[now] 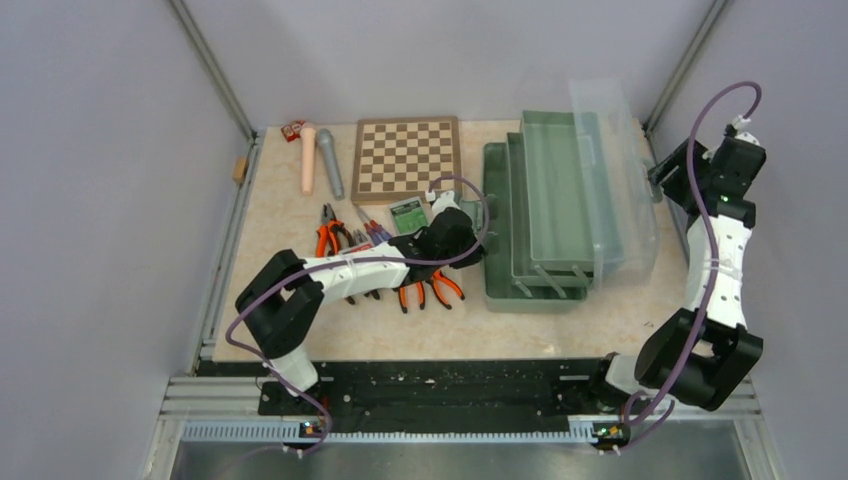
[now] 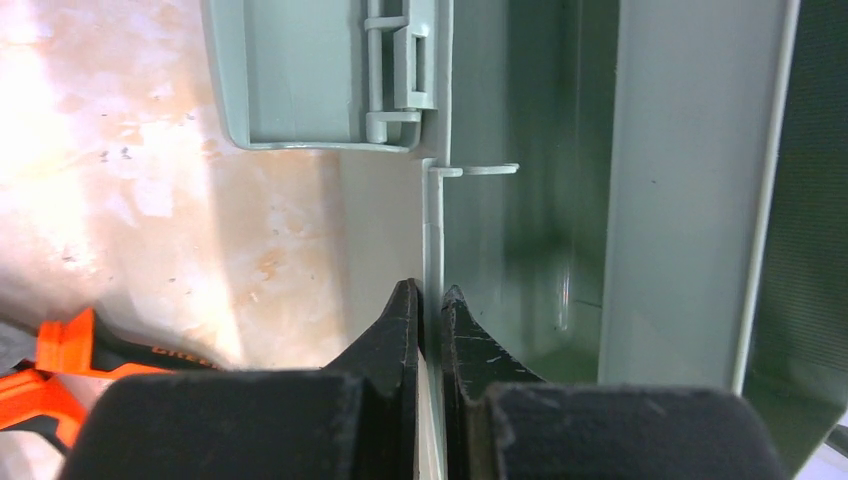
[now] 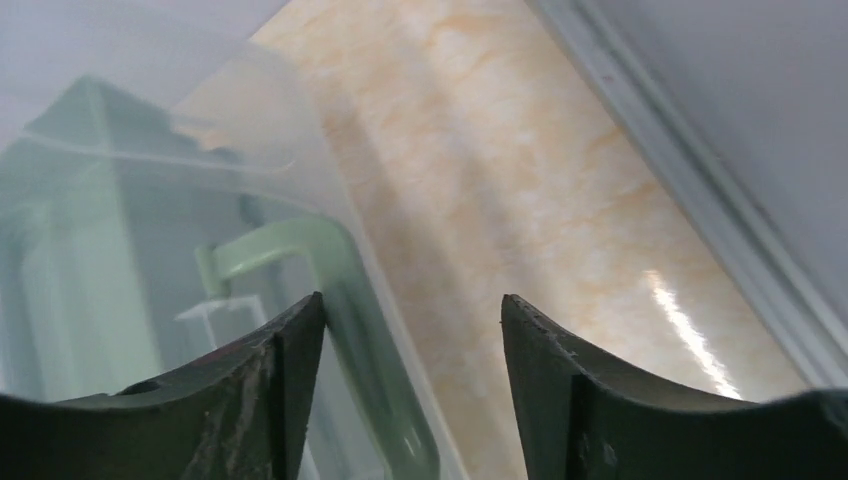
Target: Pack the tool kit
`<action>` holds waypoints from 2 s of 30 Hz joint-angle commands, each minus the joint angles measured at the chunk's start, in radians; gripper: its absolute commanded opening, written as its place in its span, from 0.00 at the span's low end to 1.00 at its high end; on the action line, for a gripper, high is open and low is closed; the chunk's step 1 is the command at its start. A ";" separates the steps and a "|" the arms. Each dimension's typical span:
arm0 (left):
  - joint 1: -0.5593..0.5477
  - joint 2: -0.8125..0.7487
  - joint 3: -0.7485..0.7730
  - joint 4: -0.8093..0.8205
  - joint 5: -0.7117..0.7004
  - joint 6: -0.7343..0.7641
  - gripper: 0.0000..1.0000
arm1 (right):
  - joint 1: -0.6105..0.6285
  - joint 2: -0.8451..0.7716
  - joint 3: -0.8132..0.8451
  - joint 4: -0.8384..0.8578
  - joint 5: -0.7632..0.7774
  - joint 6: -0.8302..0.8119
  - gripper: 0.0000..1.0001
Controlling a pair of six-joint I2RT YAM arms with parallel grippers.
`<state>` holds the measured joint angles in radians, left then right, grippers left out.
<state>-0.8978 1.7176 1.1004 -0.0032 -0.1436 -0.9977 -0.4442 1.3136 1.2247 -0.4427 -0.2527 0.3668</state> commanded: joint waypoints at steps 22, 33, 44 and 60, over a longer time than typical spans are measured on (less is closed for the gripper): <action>0.016 -0.036 -0.051 -0.021 -0.076 -0.104 0.00 | 0.137 -0.174 0.273 -0.127 0.360 -0.117 0.81; 0.013 -0.044 -0.140 0.087 -0.127 -0.324 0.00 | 0.374 -0.244 0.106 -0.127 0.261 -0.154 0.84; 0.003 -0.187 -0.242 0.113 -0.262 -0.390 0.00 | 0.379 -0.162 0.052 -0.110 0.257 -0.114 0.84; -0.026 -0.021 -0.093 0.250 -0.279 -0.413 0.05 | 0.509 -0.158 0.077 -0.044 -0.032 -0.061 0.83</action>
<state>-0.9379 1.6253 0.9215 0.1188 -0.3786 -1.3140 -0.0078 1.1755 1.2675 -0.5457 -0.2077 0.2825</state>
